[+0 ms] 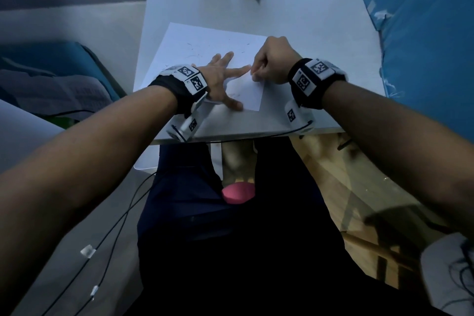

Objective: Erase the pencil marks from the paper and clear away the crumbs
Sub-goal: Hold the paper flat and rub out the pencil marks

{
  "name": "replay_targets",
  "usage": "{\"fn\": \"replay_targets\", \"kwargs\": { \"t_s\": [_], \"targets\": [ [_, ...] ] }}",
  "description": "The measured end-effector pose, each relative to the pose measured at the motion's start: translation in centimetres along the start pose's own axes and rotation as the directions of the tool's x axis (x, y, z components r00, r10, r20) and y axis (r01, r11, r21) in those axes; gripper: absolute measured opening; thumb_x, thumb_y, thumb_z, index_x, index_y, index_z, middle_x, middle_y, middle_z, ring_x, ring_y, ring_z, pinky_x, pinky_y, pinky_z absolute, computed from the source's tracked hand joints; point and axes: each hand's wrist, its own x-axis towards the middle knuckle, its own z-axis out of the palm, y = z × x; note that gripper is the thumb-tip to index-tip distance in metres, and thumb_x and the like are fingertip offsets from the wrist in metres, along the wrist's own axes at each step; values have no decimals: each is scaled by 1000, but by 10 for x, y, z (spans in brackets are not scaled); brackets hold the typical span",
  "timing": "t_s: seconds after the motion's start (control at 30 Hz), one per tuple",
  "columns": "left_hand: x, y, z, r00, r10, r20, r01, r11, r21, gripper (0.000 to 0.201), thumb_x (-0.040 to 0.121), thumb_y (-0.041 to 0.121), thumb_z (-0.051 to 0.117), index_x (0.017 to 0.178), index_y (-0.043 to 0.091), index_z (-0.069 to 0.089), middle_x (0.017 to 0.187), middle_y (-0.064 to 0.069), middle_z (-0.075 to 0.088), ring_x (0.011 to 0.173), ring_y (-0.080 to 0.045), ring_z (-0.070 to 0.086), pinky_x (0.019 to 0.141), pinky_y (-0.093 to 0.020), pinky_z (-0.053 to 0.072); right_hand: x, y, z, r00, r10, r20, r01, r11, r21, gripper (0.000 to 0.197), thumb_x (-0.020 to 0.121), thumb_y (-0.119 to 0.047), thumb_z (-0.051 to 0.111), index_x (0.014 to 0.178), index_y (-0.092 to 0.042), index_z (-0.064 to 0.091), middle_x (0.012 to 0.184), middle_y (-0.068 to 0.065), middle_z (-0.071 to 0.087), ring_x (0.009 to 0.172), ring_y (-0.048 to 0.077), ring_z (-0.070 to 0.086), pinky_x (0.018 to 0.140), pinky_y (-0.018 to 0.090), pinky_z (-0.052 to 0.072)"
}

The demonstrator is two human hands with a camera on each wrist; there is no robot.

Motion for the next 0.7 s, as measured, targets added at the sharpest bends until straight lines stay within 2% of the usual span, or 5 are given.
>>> {"fn": "replay_targets", "kwargs": {
  "t_s": [0.1, 0.2, 0.5, 0.57, 0.7],
  "targets": [
    [-1, 4, -2, 1000, 7, 3, -7, 1000, 8, 109, 67, 76, 69, 148, 58, -1, 162, 4, -20, 149, -23, -17, 113, -65, 9, -16, -7, 15, 995, -102, -15, 101, 993, -52, 15, 73, -9, 69, 84, -11, 80, 82, 8, 76, 79, 20, 69, 76, 21, 48],
    [0, 4, -2, 1000, 4, -5, -3, 1000, 16, 110, 67, 75, 70, 149, 56, 0, 163, 3, -19, 150, -25, -16, 115, -62, 10, -25, -11, 19, 984, -154, 85, 161, 984, -71, 15, 74, -9, 70, 85, -13, 80, 79, 3, 74, 73, 14, 65, 70, 18, 44],
    [2, 6, -4, 1000, 4, 14, -5, 999, 45, 111, 66, 74, 70, 149, 56, -2, 163, 1, -18, 150, -28, -15, 116, -64, 11, -13, -4, 15, 993, -115, 39, 118, 991, -60, 14, 73, -11, 71, 84, -12, 80, 79, -1, 74, 76, 15, 67, 57, 1, 30],
    [1, 8, -5, 1000, -7, 23, 6, 998, 56, 111, 67, 74, 69, 149, 55, -3, 162, 2, -20, 150, -27, -16, 116, -63, 11, -9, 0, 9, 997, -78, -29, 77, 997, -24, 14, 72, -11, 71, 83, -11, 80, 81, 6, 76, 78, 18, 69, 61, 7, 38],
    [-4, 8, -6, 999, -2, 38, 1, 999, 41, 111, 68, 75, 67, 149, 55, -6, 162, 2, -22, 149, -26, -18, 114, -64, 9, -17, -4, 13, 982, -148, 119, 156, 986, -66, 12, 75, -14, 75, 86, -15, 80, 73, -4, 69, 71, 10, 61, 61, 14, 38]
  ]
}}
